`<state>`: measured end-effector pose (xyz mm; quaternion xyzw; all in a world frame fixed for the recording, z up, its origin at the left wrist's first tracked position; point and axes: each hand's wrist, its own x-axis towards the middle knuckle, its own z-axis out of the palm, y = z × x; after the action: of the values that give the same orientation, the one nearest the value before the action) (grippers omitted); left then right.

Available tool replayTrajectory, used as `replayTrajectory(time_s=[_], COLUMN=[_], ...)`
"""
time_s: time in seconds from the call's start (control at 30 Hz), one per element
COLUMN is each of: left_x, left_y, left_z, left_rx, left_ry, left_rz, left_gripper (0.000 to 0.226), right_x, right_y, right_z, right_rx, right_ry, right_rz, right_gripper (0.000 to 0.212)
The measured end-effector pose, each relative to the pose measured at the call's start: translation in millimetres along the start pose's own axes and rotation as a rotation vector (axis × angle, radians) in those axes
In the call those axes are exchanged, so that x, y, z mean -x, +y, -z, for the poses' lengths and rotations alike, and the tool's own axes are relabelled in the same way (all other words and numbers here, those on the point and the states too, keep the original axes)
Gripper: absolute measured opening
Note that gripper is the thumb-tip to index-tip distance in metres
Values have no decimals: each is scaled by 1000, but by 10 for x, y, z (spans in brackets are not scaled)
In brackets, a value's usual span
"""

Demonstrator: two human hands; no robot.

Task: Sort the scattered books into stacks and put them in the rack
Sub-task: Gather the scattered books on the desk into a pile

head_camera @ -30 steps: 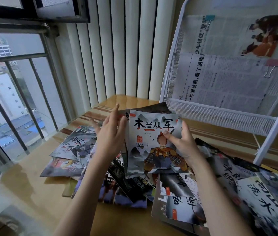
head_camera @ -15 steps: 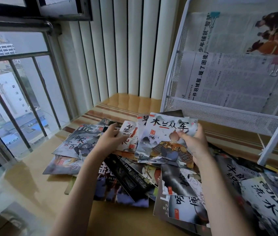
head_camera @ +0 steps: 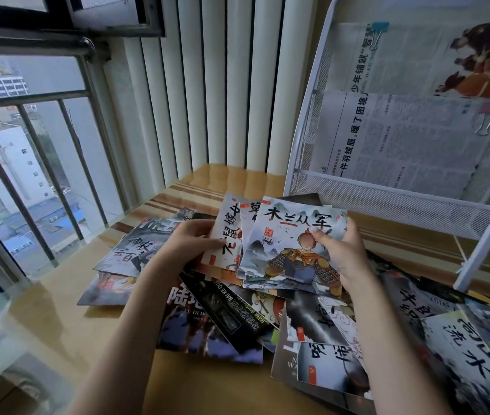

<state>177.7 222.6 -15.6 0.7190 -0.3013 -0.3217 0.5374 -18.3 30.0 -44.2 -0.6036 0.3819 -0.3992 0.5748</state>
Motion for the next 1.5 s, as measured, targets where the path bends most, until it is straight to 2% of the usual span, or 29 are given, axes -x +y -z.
replayTrajectory(time_s=[0.07,0.13,0.23,0.4,0.5,0.63,0.83,0.93,1.03,1.13,1.23,1.37,1.4,1.5], left_x=[-27,-41,-26,5,74,207,328,334,375,411,443,409,378,239], left_y=[3,40,102,206,296,445,693,839,972,1124,1303,1456,1452,1330], left_z=[-37,-26,28,293,514,747,820,753,711,716,755,624,539,224], left_rx=[-147,-143,-141,-135,-155,-64,44,32,-51,-115,-146,-265,-320,-431], left_ry=[109,171,199,381,396,424,246,214,178,182,185,38,-16,-130], left_rz=[-71,-114,-122,-165,-180,-215,-209,-252,-286,-368,-412,-418,-415,-407], left_gripper=[29,22,25,27,22,21,24,27,25,26,25,27,27,27], right_x=[25,58,94,139,215,273,339,341,301,249,260,191,209,273], right_y=[-26,-70,-130,-261,-378,-448,-441,-404,-348,-297,-281,-209,-227,-271], right_z=[3,11,31,162,255,310,150,20,-27,-18,-23,-39,-42,-60], right_rx=[-25,-63,-86,25,104,198,142,77,91,139,118,167,138,-62], right_ry=[11,29,22,-34,-59,-68,-120,-160,-165,-142,-110,-113,-131,-176], right_rz=[10,20,-2,-98,-134,-144,-141,-127,-122,-122,-124,-119,-115,-138], right_gripper=[48,47,48,52,54,53,59,63,54,69,70,73,67,22])
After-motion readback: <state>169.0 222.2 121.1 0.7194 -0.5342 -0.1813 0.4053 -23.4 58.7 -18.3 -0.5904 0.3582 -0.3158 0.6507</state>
